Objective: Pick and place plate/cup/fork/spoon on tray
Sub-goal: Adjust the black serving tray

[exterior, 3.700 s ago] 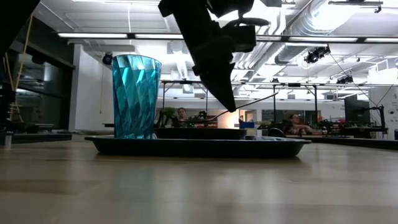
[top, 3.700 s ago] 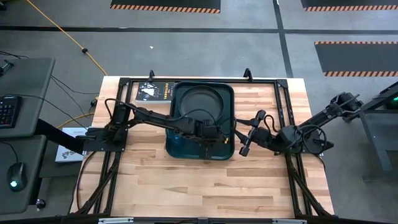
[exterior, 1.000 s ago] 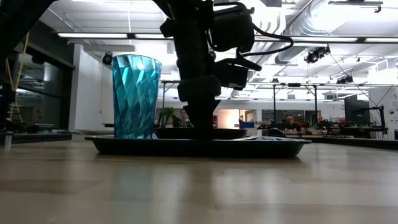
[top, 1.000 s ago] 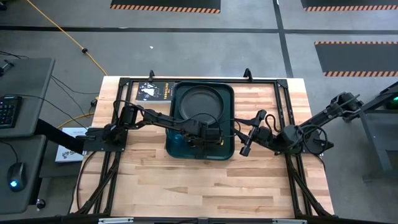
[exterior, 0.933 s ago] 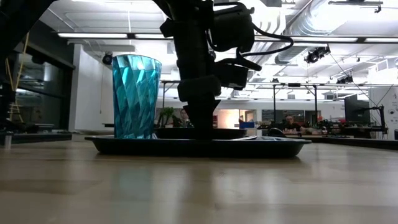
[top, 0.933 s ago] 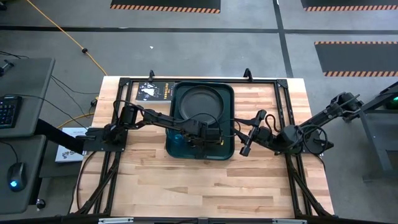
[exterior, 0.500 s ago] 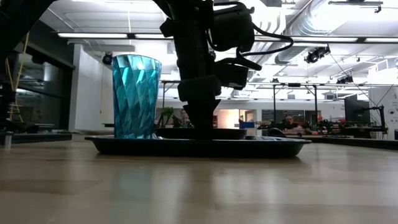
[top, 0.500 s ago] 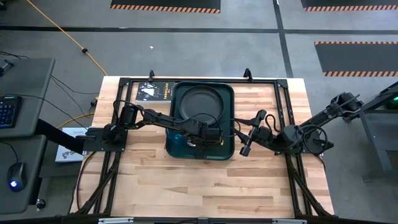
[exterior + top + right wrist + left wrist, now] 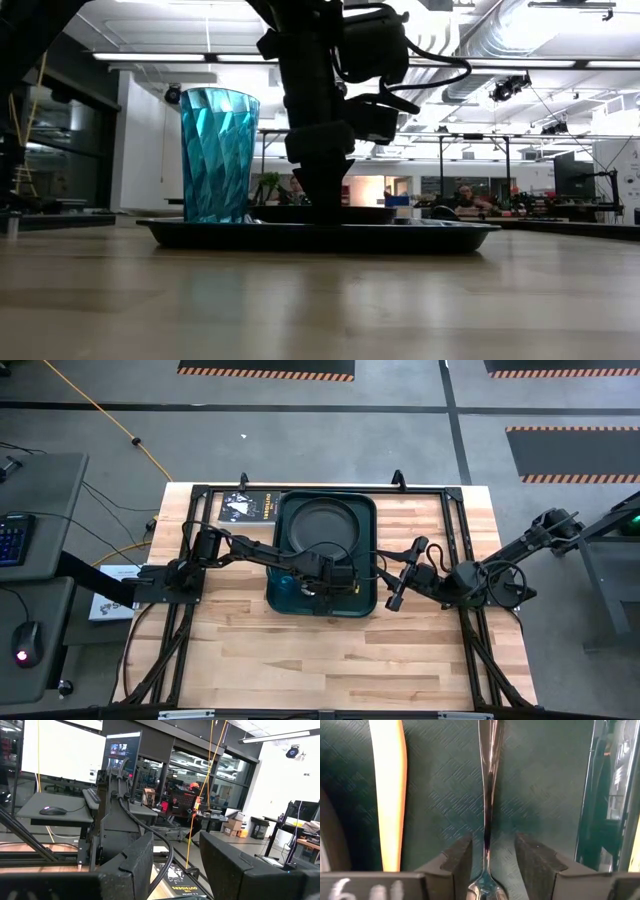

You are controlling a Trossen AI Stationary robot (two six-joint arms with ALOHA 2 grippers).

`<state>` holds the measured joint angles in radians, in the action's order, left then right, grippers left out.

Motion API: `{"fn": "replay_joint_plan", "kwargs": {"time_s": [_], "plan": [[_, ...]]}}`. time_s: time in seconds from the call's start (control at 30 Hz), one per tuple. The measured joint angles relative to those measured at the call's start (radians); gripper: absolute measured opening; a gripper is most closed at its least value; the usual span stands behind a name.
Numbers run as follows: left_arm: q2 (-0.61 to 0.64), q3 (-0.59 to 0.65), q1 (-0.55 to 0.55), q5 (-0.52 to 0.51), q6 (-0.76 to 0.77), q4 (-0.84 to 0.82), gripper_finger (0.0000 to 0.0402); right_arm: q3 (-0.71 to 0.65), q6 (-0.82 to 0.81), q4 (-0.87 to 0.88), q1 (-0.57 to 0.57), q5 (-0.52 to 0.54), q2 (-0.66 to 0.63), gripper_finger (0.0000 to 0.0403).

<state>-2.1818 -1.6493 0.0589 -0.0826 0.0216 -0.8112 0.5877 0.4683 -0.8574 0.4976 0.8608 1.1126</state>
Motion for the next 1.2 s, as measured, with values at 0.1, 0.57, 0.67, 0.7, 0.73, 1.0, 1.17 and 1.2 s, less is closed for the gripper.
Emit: {"fn": "replay_joint_plan", "kwargs": {"time_s": [0.1, 0.57, 0.67, 0.7, 0.73, 1.0, 1.17, 1.2], "plan": [[0.0, 0.0, -0.001, 0.0, 0.005, 0.001, 0.0148, 0.0, 0.0, 0.0, 0.0, 0.0, 0.0, 0.0154], [0.0, 0.0, -0.006, 0.0, 0.019, -0.004, 0.0171, 0.0, 0.0, 0.0, 0.0, 0.0, 0.0, 0.0154], [0.0, 0.0, -0.006, 0.0, 0.011, -0.002, 0.017, 0.0, 0.0, 0.0, 0.0, 0.0, 0.0, 0.0154], [0.0, 0.0, -0.006, 0.0, 0.011, -0.001, 0.0171, 0.0, 0.0, 0.0, 0.0, 0.0, 0.0, 0.0154], [0.0, 0.0, -0.006, 0.0, 0.009, -0.001, 0.0171, 0.0, 0.0, 0.0, 0.0, 0.0, 0.0, 0.0154], [0.0, 0.0, -0.006, 0.001, -0.01, -0.012, 0.0204, 0.0, 0.0, 0.0, 0.0, 0.0, 0.0, 0.0154], [0.0, 0.0, -0.006, -0.041, -0.009, -0.018, 0.0236, 0.0, 0.0, 0.0, 0.0, 0.0, 0.0, 0.0154], [0.0, 0.0, -0.006, -0.05, -0.016, -0.021, 0.0239, 0.0, 0.0, 0.0, 0.0, 0.0, 0.0, 0.0154]]}}
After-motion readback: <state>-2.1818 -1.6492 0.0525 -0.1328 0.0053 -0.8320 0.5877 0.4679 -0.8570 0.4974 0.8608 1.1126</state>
